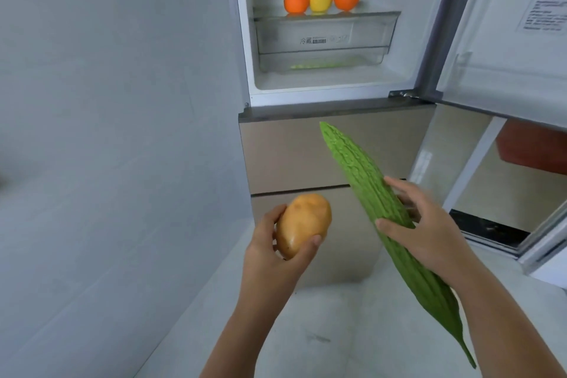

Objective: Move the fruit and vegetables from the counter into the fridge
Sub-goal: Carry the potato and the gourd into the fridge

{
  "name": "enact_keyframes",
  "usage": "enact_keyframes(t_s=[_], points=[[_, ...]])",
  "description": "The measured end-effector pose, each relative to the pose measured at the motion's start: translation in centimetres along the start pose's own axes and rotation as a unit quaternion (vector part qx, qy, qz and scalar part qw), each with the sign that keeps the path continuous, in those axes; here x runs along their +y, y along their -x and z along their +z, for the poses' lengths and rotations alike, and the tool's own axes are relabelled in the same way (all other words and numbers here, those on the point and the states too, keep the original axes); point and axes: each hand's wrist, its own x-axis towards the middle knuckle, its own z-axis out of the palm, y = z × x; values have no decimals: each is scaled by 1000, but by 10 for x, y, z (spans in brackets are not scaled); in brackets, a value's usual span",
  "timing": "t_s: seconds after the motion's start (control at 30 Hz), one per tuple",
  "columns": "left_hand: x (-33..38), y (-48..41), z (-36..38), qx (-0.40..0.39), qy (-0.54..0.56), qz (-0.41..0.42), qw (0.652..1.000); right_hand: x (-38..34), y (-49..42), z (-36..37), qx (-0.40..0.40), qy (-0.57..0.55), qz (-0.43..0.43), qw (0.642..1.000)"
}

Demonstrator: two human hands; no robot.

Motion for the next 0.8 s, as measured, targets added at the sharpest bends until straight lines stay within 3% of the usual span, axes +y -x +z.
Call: enact_keyframes(t_s=[0.27, 0.67, 0.8], points=[[1, -120, 22, -1, -19, 57, 998, 6, -109, -4, 11, 40, -28, 999], [52, -331, 37, -34, 16, 199, 979, -47, -285, -32, 143, 102, -118, 977], [69, -377, 42, -10, -1, 241, 971, -63, -329, -51, 163, 132, -156, 965]])
